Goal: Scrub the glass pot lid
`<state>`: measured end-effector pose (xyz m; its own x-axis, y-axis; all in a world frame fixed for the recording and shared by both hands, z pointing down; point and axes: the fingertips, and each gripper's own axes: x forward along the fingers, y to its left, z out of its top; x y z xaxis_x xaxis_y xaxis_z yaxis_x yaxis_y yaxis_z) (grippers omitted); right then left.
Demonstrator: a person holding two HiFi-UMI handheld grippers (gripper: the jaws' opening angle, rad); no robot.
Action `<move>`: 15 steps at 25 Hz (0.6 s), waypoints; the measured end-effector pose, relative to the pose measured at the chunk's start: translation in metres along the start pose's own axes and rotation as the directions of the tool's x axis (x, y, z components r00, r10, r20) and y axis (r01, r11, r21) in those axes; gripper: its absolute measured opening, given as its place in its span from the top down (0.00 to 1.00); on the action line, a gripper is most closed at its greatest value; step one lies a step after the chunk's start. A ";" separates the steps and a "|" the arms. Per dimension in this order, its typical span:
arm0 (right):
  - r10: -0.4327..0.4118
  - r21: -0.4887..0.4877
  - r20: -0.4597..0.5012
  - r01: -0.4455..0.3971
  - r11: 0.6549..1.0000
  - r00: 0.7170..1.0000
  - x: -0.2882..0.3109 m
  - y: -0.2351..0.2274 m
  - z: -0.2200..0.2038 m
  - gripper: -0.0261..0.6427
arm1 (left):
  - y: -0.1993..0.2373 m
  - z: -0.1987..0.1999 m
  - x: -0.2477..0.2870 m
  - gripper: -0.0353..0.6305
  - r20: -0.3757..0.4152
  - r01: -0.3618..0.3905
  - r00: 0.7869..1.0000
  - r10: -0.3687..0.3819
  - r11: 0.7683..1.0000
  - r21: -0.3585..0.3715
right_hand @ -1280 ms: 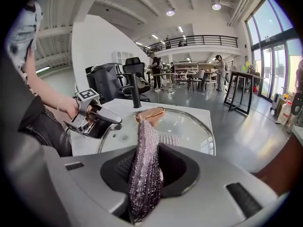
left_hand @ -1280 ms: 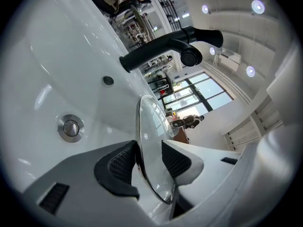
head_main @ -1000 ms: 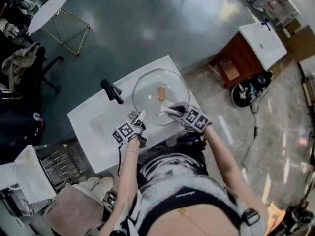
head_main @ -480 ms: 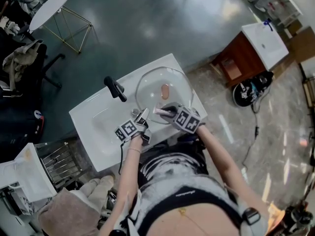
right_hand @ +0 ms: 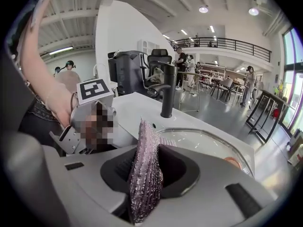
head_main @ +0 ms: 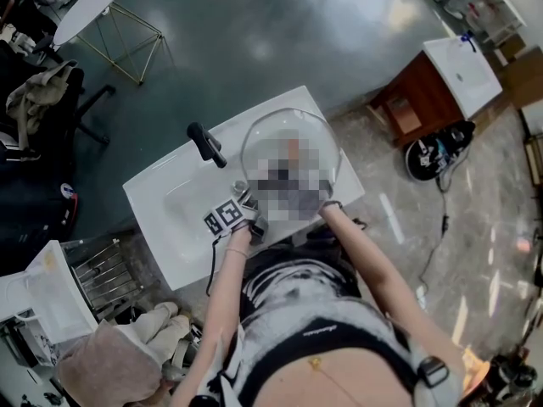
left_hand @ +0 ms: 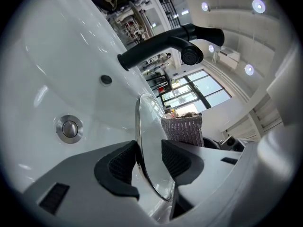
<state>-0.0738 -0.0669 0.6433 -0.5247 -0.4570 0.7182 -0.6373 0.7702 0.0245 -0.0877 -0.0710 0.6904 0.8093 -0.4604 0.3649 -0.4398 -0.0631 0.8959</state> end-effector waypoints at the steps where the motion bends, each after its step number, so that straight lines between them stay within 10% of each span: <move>1: -0.002 -0.003 -0.007 0.002 1.000 1.000 0.002 0.000 0.001 0.81 | 0.000 0.000 0.000 0.70 -0.002 0.002 1.000 -0.002 1.000 0.002; 15: 0.048 -0.073 -0.002 -0.048 0.996 0.999 -0.006 0.009 -0.010 0.81 | 0.001 -0.001 0.000 0.71 -0.034 0.023 0.999 -0.023 1.000 0.003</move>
<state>-0.0708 -0.0532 0.6459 -0.5532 -0.4186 0.7203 -0.5686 0.8216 0.0408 -0.0873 -0.0700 0.6914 0.8318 -0.4287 0.3525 -0.4222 -0.0765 0.9033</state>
